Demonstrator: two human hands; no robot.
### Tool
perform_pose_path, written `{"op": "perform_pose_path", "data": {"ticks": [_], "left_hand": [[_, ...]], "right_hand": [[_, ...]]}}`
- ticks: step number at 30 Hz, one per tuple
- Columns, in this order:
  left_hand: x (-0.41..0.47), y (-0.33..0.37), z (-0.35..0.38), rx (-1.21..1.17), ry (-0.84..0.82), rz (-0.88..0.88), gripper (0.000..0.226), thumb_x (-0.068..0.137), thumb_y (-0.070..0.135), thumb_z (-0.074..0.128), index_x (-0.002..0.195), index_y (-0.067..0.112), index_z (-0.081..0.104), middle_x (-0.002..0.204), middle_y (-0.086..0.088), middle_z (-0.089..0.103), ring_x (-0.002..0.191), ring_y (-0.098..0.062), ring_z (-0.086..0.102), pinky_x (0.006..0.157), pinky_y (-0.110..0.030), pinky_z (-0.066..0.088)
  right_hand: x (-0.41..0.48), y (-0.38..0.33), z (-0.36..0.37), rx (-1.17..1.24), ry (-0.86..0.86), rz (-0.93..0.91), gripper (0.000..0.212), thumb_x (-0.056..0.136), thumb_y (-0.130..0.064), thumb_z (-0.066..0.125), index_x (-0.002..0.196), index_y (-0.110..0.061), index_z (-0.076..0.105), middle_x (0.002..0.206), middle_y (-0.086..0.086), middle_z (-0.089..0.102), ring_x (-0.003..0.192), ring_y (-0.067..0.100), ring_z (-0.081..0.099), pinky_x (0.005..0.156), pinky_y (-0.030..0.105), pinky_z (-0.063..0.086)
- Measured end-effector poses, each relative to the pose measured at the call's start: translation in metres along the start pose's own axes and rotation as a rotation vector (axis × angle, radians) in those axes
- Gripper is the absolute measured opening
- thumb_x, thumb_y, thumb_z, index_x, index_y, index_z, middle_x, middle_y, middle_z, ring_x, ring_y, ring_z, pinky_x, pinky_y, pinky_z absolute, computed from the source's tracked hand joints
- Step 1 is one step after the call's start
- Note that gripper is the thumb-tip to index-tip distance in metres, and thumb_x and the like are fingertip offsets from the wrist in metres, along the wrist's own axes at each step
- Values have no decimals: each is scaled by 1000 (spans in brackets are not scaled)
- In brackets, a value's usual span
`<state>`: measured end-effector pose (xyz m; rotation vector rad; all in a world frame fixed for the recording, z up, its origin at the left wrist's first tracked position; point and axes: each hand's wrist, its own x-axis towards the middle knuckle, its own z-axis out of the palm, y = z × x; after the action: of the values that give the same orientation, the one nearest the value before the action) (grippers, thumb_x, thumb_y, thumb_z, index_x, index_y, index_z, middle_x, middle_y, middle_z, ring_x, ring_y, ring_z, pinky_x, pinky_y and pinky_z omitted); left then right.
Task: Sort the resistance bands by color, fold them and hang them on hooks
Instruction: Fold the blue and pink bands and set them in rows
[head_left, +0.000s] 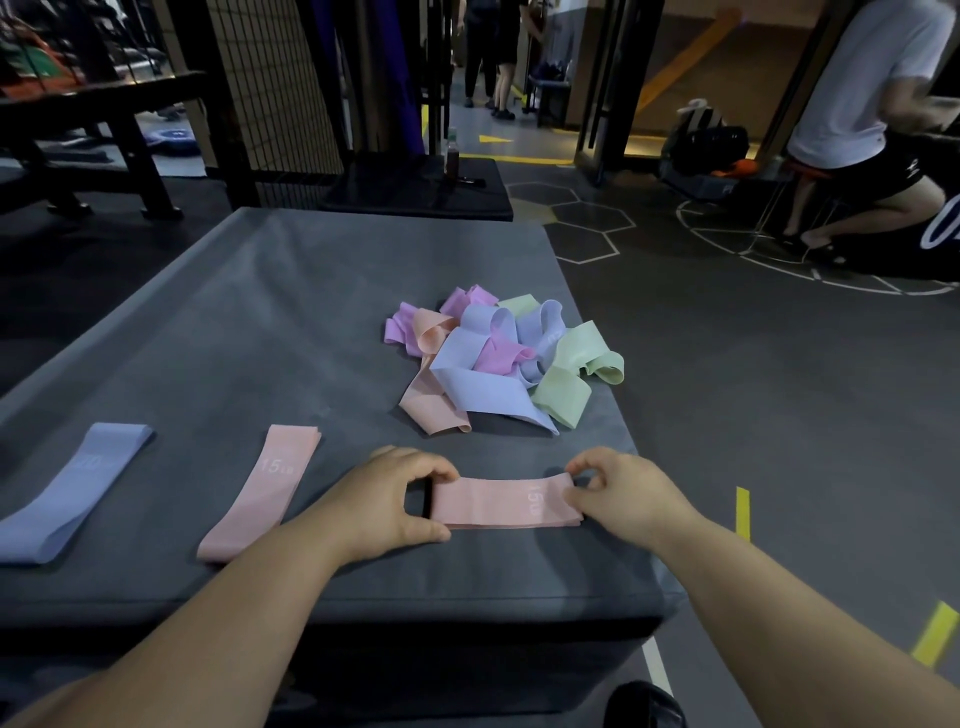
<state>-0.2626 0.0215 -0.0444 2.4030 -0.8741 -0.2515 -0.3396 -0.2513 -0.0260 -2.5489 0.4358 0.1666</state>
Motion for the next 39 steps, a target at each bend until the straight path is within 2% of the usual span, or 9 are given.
{"op": "perform_pose_path", "data": {"ticks": [5, 11, 16, 21, 24, 28, 31, 36, 39], "left_hand": [[-3, -3, 0, -13, 23, -25, 47, 68, 41, 83, 103, 50, 53, 111, 24, 54, 110, 11, 39, 87, -6, 30], [-4, -3, 0, -25, 16, -85, 46, 64, 48, 82, 100, 50, 53, 110, 20, 51, 107, 6, 45, 96, -22, 40], [-4, -2, 0, 8, 22, -58, 43, 65, 49, 81, 100, 46, 55, 106, 24, 52, 107, 6, 43, 99, -25, 40], [-2, -3, 4, 51, 57, 5, 55, 60, 77, 52, 100, 40, 59, 109, 28, 53, 108, 1, 42, 99, -26, 36], [-1, -5, 7, 12, 110, 6, 47, 71, 70, 43, 96, 36, 63, 105, 26, 57, 106, -1, 45, 98, -30, 39], [-2, -8, 9, 18, 135, 8, 20, 80, 45, 67, 97, 35, 64, 105, 27, 56, 105, -3, 45, 98, -30, 39], [-2, -6, 10, 27, 145, -3, 18, 82, 33, 73, 97, 34, 65, 105, 26, 56, 106, -4, 45, 98, -27, 37], [-1, -6, 10, 20, 143, -1, 16, 80, 44, 65, 94, 36, 64, 101, 27, 57, 103, -2, 45, 96, -26, 39], [0, 1, 9, 4, 147, -11, 37, 73, 59, 43, 95, 35, 63, 99, 27, 58, 102, 0, 46, 93, -27, 42]], "right_hand": [[-4, -1, 4, -45, 41, -19, 18, 86, -38, 59, 105, -36, 60, 74, -19, 54, 86, 10, 57, 68, 23, 43], [-6, 0, 4, 6, 69, -19, 18, 85, -37, 61, 102, -35, 64, 75, -16, 59, 80, 9, 58, 67, 23, 45], [-6, 3, 5, 15, 68, -19, 22, 85, -36, 62, 106, -36, 64, 80, -15, 63, 83, 9, 59, 72, 24, 47], [-5, 4, 6, -55, 46, -79, 33, 90, -30, 55, 120, -42, 60, 85, -15, 59, 89, 11, 58, 77, 25, 47], [-7, 5, 7, -140, 51, -122, 35, 93, -33, 52, 126, -45, 58, 96, -12, 56, 96, 13, 56, 83, 26, 46], [-8, 9, 6, -187, 62, -171, 34, 96, -44, 50, 129, -48, 56, 100, -8, 53, 107, 14, 53, 89, 25, 43], [-10, 11, 7, -243, 77, -205, 36, 97, -49, 46, 133, -49, 53, 101, -7, 48, 114, 16, 48, 94, 25, 40], [-14, 11, 7, -263, 83, -211, 41, 99, -50, 41, 139, -46, 47, 106, -9, 46, 120, 15, 41, 99, 25, 37], [-15, 8, 6, -251, 102, -211, 46, 99, -50, 40, 145, -41, 40, 119, -7, 50, 127, 17, 39, 103, 27, 35]]}}
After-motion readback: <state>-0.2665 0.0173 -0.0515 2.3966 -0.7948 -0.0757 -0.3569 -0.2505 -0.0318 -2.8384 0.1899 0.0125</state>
